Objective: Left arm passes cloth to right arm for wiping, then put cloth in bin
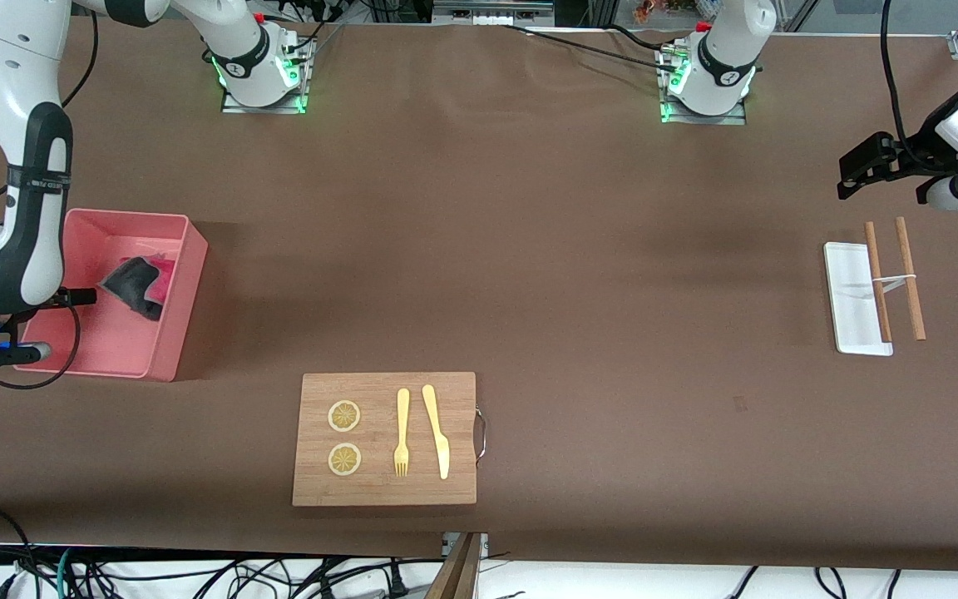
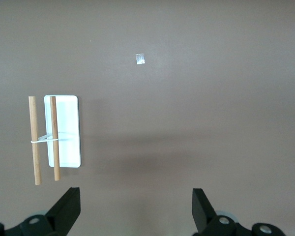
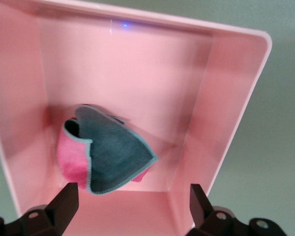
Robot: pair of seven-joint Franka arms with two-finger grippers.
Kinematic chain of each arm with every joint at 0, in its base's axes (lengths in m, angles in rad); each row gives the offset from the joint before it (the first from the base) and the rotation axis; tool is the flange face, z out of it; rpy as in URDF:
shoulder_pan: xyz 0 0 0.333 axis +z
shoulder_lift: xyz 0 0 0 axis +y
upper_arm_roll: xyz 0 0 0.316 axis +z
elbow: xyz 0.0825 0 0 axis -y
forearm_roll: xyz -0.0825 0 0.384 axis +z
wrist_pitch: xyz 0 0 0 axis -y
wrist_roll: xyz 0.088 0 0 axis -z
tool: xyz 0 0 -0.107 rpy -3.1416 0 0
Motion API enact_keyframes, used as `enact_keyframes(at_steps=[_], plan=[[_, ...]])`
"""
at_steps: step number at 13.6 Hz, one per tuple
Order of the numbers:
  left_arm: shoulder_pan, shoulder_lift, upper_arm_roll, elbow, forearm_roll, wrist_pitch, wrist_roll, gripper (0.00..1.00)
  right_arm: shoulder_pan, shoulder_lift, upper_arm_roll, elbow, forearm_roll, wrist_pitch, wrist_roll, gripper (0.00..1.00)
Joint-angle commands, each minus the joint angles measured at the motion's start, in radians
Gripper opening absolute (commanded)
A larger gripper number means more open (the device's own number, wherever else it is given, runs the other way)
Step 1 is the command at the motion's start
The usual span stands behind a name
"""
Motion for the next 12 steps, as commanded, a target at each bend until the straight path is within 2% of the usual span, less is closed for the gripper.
enact_keyframes(at_steps=[1,3,6,8,10,12], plan=[[-0.003,0.007,0.0,0.029,0.01,-0.025,0.022,1.0,-0.012,-0.095,0.063,0.005,-0.005,-0.065,0.011,1.0],[-0.003,0.007,0.001,0.029,0.012,-0.025,0.022,1.0,-0.06,-0.185,0.164,0.005,-0.091,-0.099,0.05,1.0],[0.002,0.007,0.003,0.023,0.039,-0.03,0.022,1.0,-0.137,-0.303,0.341,-0.009,-0.151,-0.168,0.19,1.0],[0.0,0.009,0.003,0.02,0.042,-0.039,0.022,1.0,-0.141,-0.392,0.401,-0.018,-0.16,-0.217,0.257,1.0],[-0.008,0.01,0.0,0.026,0.042,-0.039,0.022,1.0,-0.152,-0.457,0.447,-0.029,-0.16,-0.234,0.259,1.0],[-0.008,0.009,-0.002,0.026,0.042,-0.039,0.022,1.0,-0.193,-0.511,0.52,-0.038,-0.161,-0.255,0.256,1.0]])
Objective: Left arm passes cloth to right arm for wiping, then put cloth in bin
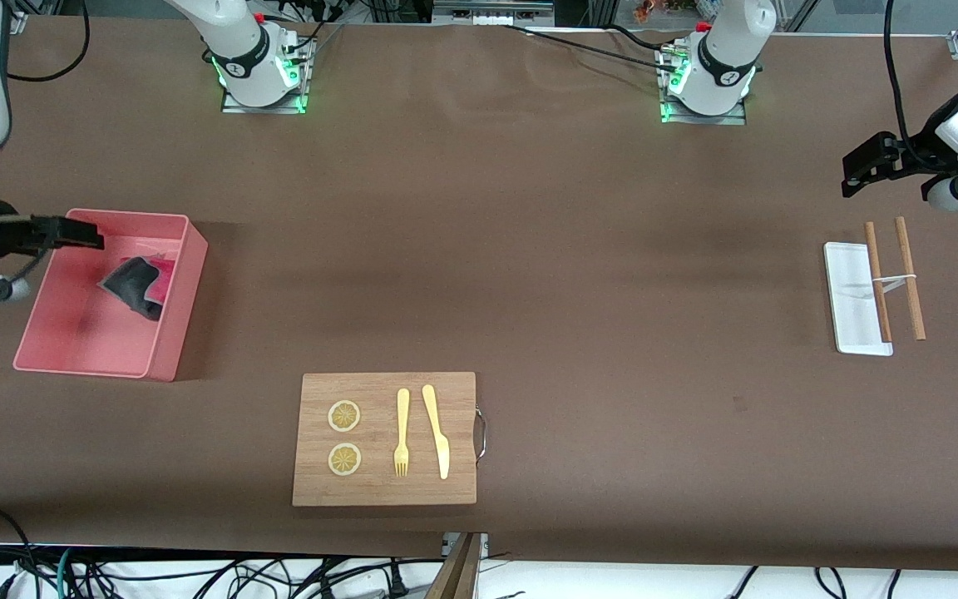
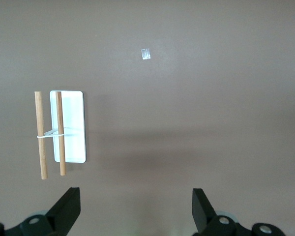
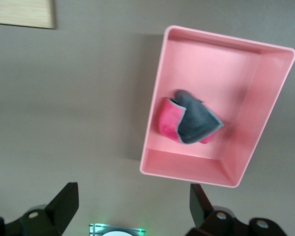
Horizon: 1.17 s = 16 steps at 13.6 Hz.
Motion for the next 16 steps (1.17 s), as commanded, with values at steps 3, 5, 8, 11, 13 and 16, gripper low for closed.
enact_keyframes(at_steps=[3,5,8,11,13,16], plan=[[-0.006,0.009,-0.002,0.025,0.023,-0.019,0.022,1.0,-0.088,-0.136,0.109,-0.059,-0.019,-0.02,0.008,1.0],[-0.006,0.009,0.0,0.025,0.021,-0.017,0.022,1.0,-0.105,-0.189,0.113,-0.06,-0.019,-0.019,0.01,1.0],[-0.006,0.009,0.0,0.025,0.021,-0.017,0.022,1.0,-0.134,-0.246,0.118,-0.105,-0.019,-0.005,0.014,1.0],[-0.006,0.009,0.0,0.025,0.021,-0.017,0.022,1.0,-0.139,-0.255,0.13,-0.114,-0.018,-0.046,0.078,1.0],[-0.008,0.011,0.0,0.027,0.02,-0.007,0.023,1.0,-0.139,-0.26,0.156,-0.118,-0.015,-0.052,0.182,1.0],[-0.015,0.009,0.0,0.029,0.02,-0.001,0.022,1.0,-0.139,-0.246,0.176,-0.106,-0.015,-0.072,0.258,1.0]])
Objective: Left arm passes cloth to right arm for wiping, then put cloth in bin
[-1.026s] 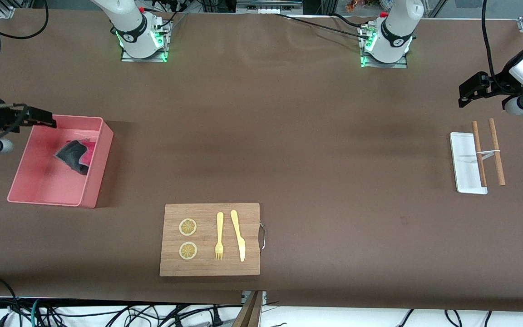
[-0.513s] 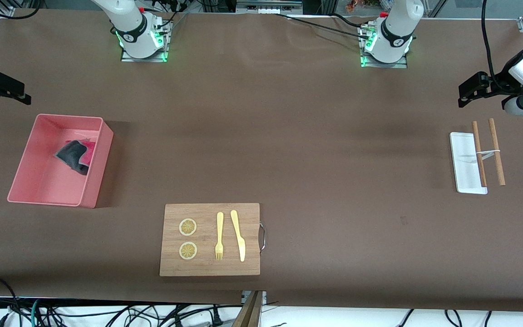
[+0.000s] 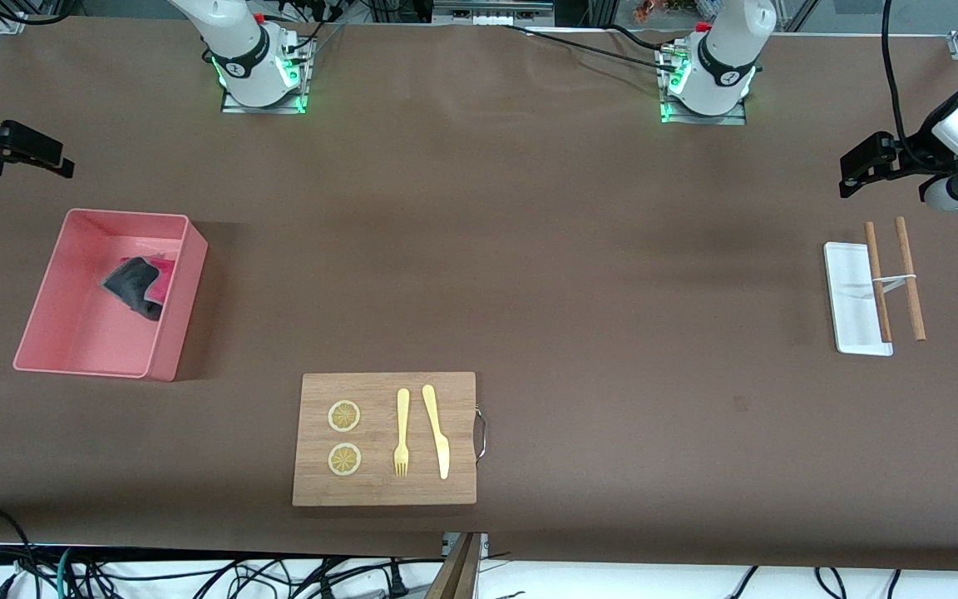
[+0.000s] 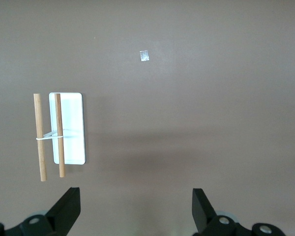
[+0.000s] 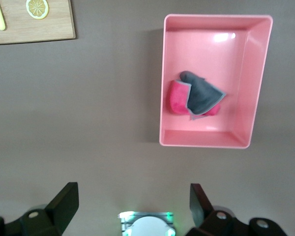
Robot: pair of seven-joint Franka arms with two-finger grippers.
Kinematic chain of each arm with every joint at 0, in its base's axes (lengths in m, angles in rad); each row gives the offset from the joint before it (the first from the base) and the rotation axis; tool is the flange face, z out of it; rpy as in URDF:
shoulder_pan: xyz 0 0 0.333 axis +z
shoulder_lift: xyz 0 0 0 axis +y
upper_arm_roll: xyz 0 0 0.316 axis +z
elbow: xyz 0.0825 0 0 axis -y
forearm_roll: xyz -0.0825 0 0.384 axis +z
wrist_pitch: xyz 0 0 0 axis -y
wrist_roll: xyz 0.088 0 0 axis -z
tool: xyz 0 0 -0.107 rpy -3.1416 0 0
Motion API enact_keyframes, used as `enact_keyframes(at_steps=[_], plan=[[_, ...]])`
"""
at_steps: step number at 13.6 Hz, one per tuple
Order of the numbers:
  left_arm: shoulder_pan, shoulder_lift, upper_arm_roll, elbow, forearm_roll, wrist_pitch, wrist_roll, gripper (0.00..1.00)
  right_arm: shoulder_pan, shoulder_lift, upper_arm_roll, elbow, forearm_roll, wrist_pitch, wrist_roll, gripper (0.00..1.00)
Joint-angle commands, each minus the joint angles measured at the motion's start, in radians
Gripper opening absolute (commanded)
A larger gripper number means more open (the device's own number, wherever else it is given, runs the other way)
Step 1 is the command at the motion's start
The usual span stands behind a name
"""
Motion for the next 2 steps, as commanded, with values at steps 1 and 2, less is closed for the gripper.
enact_keyframes(at_steps=[1,2], plan=[[-0.012,0.011,0.001,0.028,0.021,-0.006,0.022,1.0,-0.017,-0.005,0.014,-0.002,-0.016,-0.012,0.028,1.0],[-0.012,0.009,0.001,0.028,0.021,-0.006,0.022,1.0,-0.016,0.001,0.013,0.01,-0.016,-0.012,0.027,1.0]])
